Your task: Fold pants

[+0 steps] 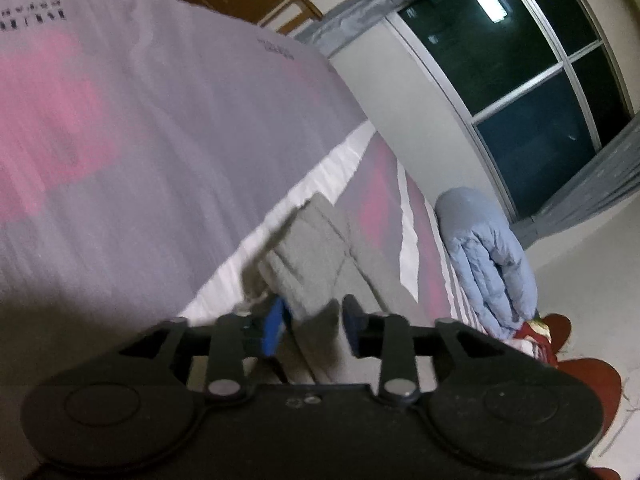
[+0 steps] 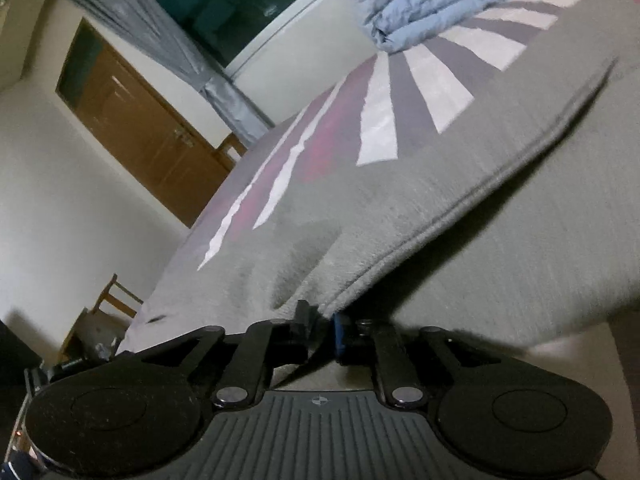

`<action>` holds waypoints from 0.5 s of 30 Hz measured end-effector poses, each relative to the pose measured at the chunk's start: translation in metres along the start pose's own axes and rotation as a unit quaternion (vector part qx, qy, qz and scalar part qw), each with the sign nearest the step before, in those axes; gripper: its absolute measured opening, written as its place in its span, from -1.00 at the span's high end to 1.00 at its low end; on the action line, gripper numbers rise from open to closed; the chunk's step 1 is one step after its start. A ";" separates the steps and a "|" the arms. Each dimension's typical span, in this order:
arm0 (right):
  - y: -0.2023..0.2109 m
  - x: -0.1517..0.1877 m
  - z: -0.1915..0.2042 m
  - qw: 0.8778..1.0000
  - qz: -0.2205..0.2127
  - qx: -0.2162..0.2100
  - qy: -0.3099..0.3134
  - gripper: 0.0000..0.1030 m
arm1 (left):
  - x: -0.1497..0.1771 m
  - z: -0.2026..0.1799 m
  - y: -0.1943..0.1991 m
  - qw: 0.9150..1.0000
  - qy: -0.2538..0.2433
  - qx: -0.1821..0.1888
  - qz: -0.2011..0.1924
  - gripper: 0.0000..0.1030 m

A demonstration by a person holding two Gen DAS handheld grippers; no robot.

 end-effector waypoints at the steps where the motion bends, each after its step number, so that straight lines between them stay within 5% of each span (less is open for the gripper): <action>1: -0.003 -0.001 0.001 1.000 0.000 0.000 -0.003 0.61 | -0.005 0.001 0.000 1.000 -0.001 -0.005 -0.002 0.36; 7: -0.025 -0.013 0.007 0.999 0.000 0.027 -0.028 0.63 | -0.022 -0.011 -0.022 0.998 -0.037 -0.032 0.031 0.60; 8: -0.025 -0.017 0.009 0.999 -0.007 0.032 -0.022 0.90 | -0.026 -0.014 -0.022 0.998 -0.043 -0.029 0.032 0.65; 12: -0.002 -0.039 0.032 0.999 -0.054 -0.003 0.006 0.89 | -0.033 -0.032 -0.007 0.997 -0.075 0.002 0.009 0.67; 15: 0.010 -0.041 0.038 0.998 -0.061 -0.009 0.025 0.89 | -0.021 -0.032 -0.008 0.993 -0.107 -0.022 0.036 0.67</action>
Point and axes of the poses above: each gripper's, at about its wrist camera, not at the fingertips, and y roughly against the way its jaws point, z to its left, x to its underside, the point moved 2 cm from there along -y, roughly the way its jaws point, and after that the axes turned 14 degrees about -y, right-handed, at the moved point
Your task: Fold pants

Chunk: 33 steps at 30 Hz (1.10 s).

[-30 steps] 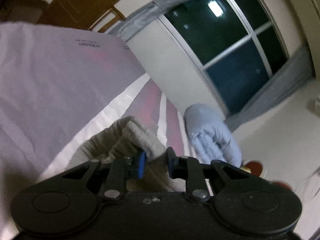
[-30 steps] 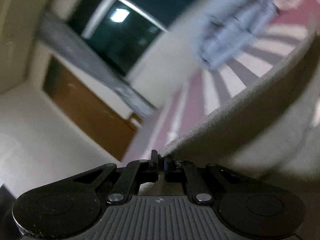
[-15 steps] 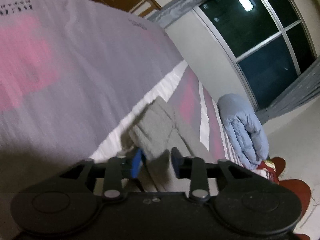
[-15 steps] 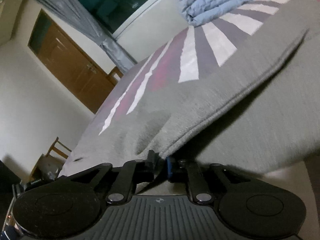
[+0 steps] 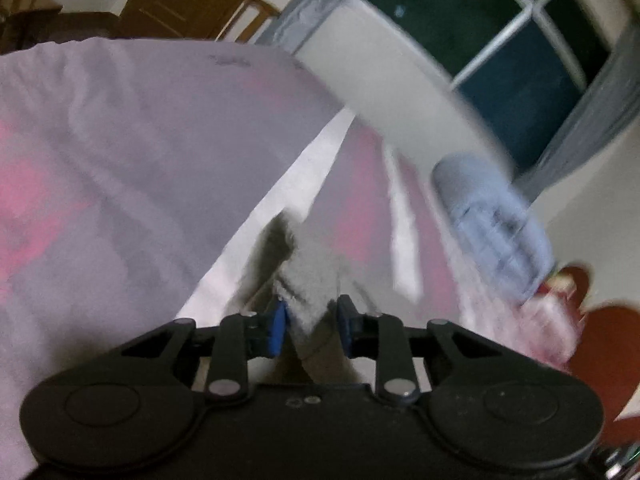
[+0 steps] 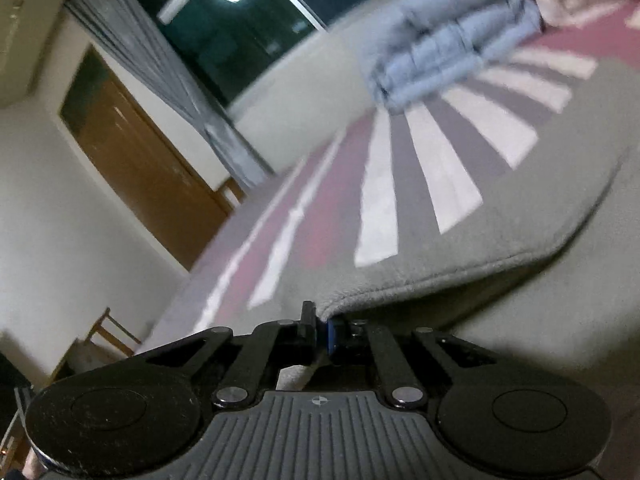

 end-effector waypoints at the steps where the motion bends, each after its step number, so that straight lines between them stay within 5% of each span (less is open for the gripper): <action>1: -0.004 0.006 -0.005 1.000 0.016 0.015 0.011 0.89 | 0.007 0.004 -0.006 1.000 0.004 -0.005 0.018 0.67; 4: -0.021 0.030 -0.035 0.995 0.066 0.078 0.008 0.89 | 0.019 0.017 -0.006 0.999 0.034 0.010 0.020 0.67; 9: -0.020 0.032 -0.049 0.996 0.056 0.067 -0.016 0.89 | 0.010 0.013 -0.008 0.999 0.024 0.002 0.034 0.67; 16: -0.003 0.030 -0.046 0.996 0.065 0.066 -0.015 0.85 | 0.014 0.002 0.003 0.999 0.014 -0.026 0.026 0.39; 21: 0.027 0.018 -0.039 0.998 0.034 0.047 -0.003 0.76 | 0.017 -0.018 0.037 0.994 -0.021 -0.105 -0.021 0.38; 24: 0.044 0.002 -0.047 0.999 -0.003 0.052 -0.011 0.70 | 0.017 -0.048 0.044 0.992 -0.064 -0.101 -0.042 0.34; 28: 0.053 -0.026 -0.074 0.995 -0.044 0.063 -0.064 0.18 | 0.025 -0.092 0.019 0.989 -0.116 -0.087 -0.027 0.32; 33: 0.055 -0.064 -0.109 0.986 -0.076 0.071 -0.132 0.18 | 0.052 -0.110 -0.015 0.986 -0.133 -0.100 0.003 0.30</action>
Point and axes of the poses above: each gripper's, at about its wrist camera, not at the fingertips, and y roughly against the way its jaws point, z to its left, x to its underside, the point moved 2 cm from there along -y, roughly the way its jaws point, and after that the axes turned 14 degrees about -y, right-handed, at the moved point
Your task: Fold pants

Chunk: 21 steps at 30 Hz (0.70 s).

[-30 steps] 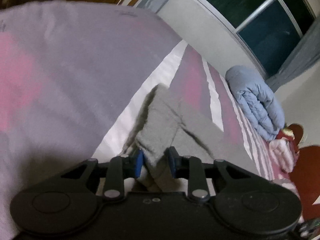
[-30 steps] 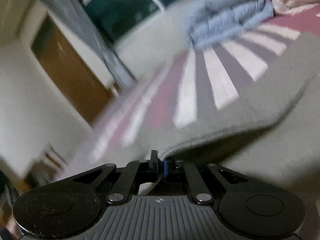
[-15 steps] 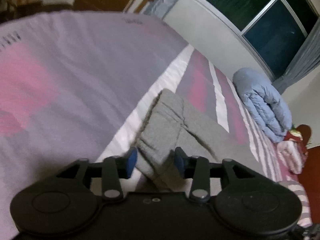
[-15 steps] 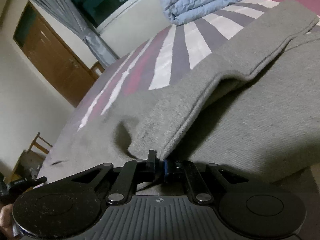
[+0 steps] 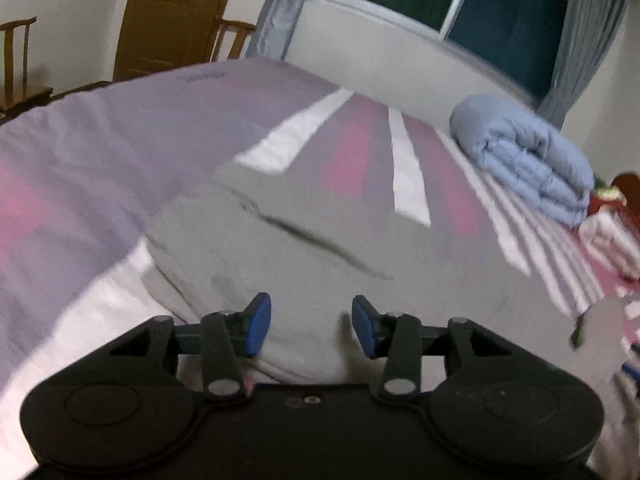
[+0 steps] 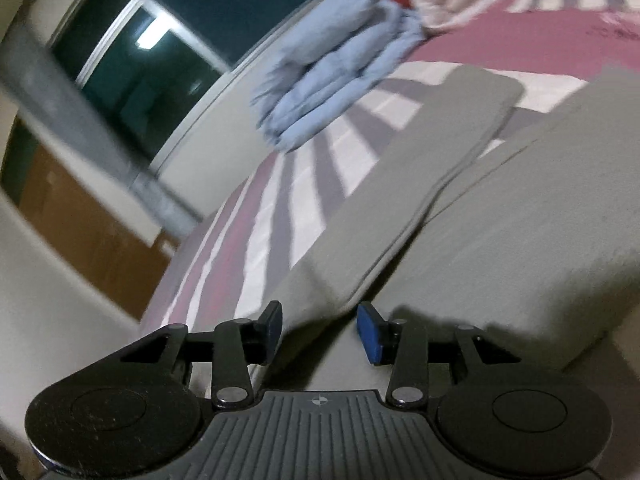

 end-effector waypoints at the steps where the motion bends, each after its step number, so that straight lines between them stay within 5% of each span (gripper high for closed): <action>1: -0.003 -0.009 -0.006 1.000 -0.001 0.002 -0.013 0.18 | 0.004 -0.003 -0.004 1.000 -0.007 -0.003 0.004 0.30; 12: -0.050 -0.053 -0.036 0.998 0.008 0.007 -0.066 0.19 | 0.025 -0.013 -0.014 0.999 -0.036 -0.031 -0.022 0.28; 13: -0.053 -0.056 -0.036 0.998 0.008 0.006 -0.068 0.36 | 0.026 -0.015 -0.014 0.998 -0.038 -0.032 -0.023 0.28; 14: -0.056 -0.060 -0.036 0.998 0.009 0.010 -0.065 0.92 | 0.024 -0.014 -0.015 0.999 -0.038 -0.031 -0.023 0.28; 15: -0.055 -0.063 -0.036 0.998 0.006 0.015 -0.063 0.91 | 0.024 -0.013 -0.014 0.999 -0.036 -0.030 -0.022 0.28; 21: 0.047 -0.063 0.004 0.996 -0.068 -0.046 0.037 0.91 | 0.026 -0.007 -0.014 0.999 -0.022 -0.015 -0.028 0.28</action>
Point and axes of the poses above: each gripper's, at about its wrist camera, not at the fingertips, and y roughly against the way its jaws point, z to its left, x to its underside, the point moved 2 cm from there along -y, roughly the way its jaws point, and after that the axes turned 14 degrees about -y, right-handed, at the moved point
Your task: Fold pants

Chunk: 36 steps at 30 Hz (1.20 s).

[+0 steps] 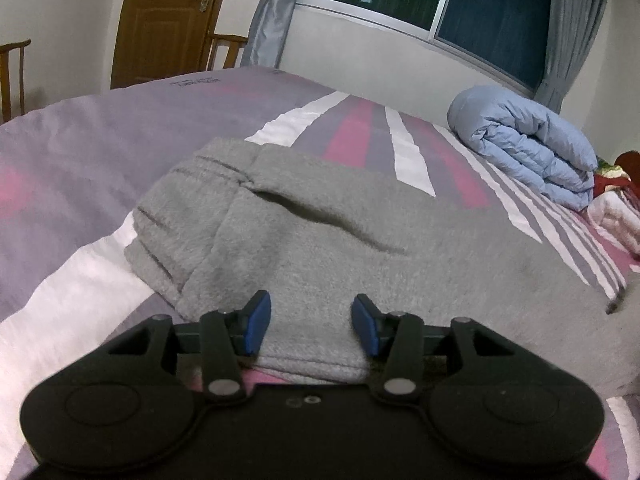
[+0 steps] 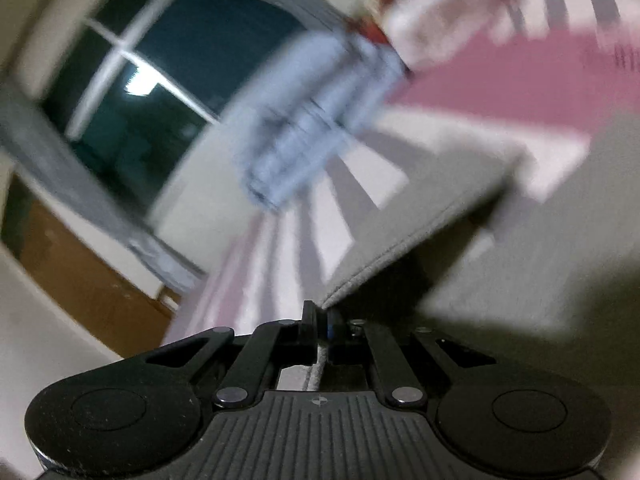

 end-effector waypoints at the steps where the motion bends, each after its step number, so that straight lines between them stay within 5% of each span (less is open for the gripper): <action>1: 0.016 0.004 0.003 1.000 -0.001 0.007 0.021 0.91 | 0.000 0.001 0.000 1.000 0.001 0.001 -0.001 0.28; 4: 0.033 0.022 -0.020 0.997 0.022 0.056 0.037 0.91 | 0.000 0.001 -0.001 1.000 0.002 0.002 -0.001 0.28; 6: 0.016 0.033 -0.055 0.992 0.077 0.101 -0.005 0.91 | 0.000 0.001 -0.002 1.000 0.001 0.002 0.000 0.28; 9: 0.026 0.029 -0.073 0.994 0.064 0.068 -0.057 0.87 | 0.000 0.001 -0.001 1.000 -0.001 0.001 -0.002 0.28; 12: 0.049 0.013 -0.071 0.997 0.003 0.037 -0.073 0.50 | 0.002 -0.001 -0.001 1.000 -0.003 -0.002 -0.006 0.28; 13: 0.052 0.005 -0.074 0.996 -0.010 0.036 -0.083 0.10 | 0.002 -0.001 -0.001 1.000 -0.004 -0.003 -0.007 0.28; 15: 0.050 -0.012 -0.080 0.995 -0.025 0.043 -0.092 -0.03 | 0.002 -0.001 -0.001 1.000 -0.005 -0.003 -0.008 0.28; 21: 0.006 -0.056 -0.099 0.991 -0.026 0.084 -0.100 -0.01 | 0.003 0.000 -0.002 1.000 -0.006 -0.004 -0.009 0.27; 24: -0.022 -0.067 -0.108 0.989 -0.003 0.109 -0.098 0.16 | 0.003 0.000 -0.002 1.000 -0.007 -0.004 -0.009 0.27; 28: -0.038 -0.077 -0.118 0.987 0.012 0.129 -0.093 0.88 | 0.002 0.000 -0.002 1.000 -0.008 -0.005 -0.009 0.27; 29: -0.040 -0.080 -0.116 0.988 0.015 0.130 -0.081 0.89 | 0.002 0.000 -0.002 1.000 -0.009 -0.005 -0.008 0.27; 32: -0.022 -0.084 -0.082 0.994 0.000 0.108 -0.012 0.90 | 0.002 0.000 -0.002 1.000 -0.008 -0.004 -0.008 0.27; 36: 0.041 -0.113 -0.038 0.996 -0.074 0.057 0.012 0.90 | 0.002 0.001 -0.002 1.000 -0.005 -0.002 -0.011 0.27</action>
Point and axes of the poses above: each gripper's, at about its wrist camera, not at the fingertips, and y roughly against the way its jaws point, z to its left, x to its underside, the point moved 2 cm from there along -y, roughly the way its jaws point, and after that the axes turned 14 degrees about -y, right-handed, at the moved point
